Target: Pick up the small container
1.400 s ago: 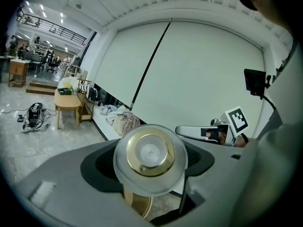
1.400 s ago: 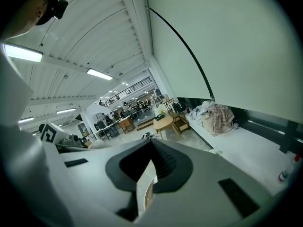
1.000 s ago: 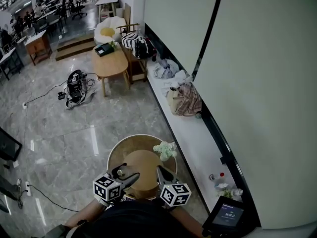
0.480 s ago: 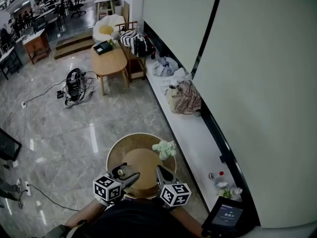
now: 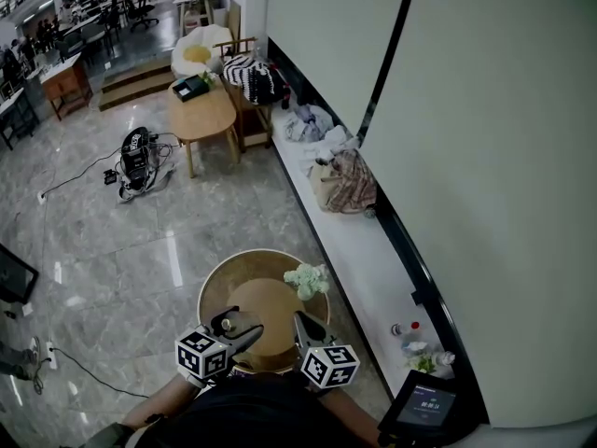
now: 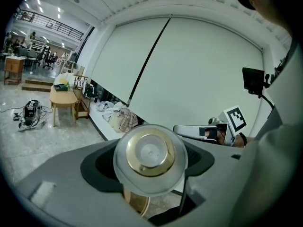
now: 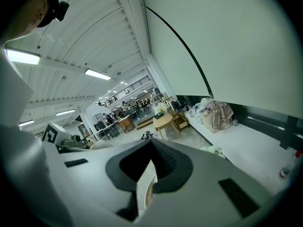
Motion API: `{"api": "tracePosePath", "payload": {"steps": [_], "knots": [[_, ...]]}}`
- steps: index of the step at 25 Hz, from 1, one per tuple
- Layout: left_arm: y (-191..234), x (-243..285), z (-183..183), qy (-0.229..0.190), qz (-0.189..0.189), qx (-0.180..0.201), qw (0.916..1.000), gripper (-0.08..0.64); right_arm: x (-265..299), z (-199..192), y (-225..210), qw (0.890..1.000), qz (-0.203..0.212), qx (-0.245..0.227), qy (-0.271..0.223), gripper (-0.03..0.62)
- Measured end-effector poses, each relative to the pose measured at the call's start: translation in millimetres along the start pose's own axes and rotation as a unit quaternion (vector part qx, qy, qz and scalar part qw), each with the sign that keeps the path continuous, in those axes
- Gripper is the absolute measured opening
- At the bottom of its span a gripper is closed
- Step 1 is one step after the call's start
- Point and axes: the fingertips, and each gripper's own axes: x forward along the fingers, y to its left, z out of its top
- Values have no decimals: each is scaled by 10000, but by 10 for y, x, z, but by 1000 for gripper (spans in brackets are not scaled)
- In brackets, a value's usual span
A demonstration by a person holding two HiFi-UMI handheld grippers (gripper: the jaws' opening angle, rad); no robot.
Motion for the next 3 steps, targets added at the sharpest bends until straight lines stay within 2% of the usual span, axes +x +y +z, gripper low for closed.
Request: {"api": "tracePosePath", "payload": {"steps": [3], "knots": [[14, 38, 0, 16, -6, -10, 10000, 331, 15, -1, -42, 10000, -39, 8, 6, 6]]}}
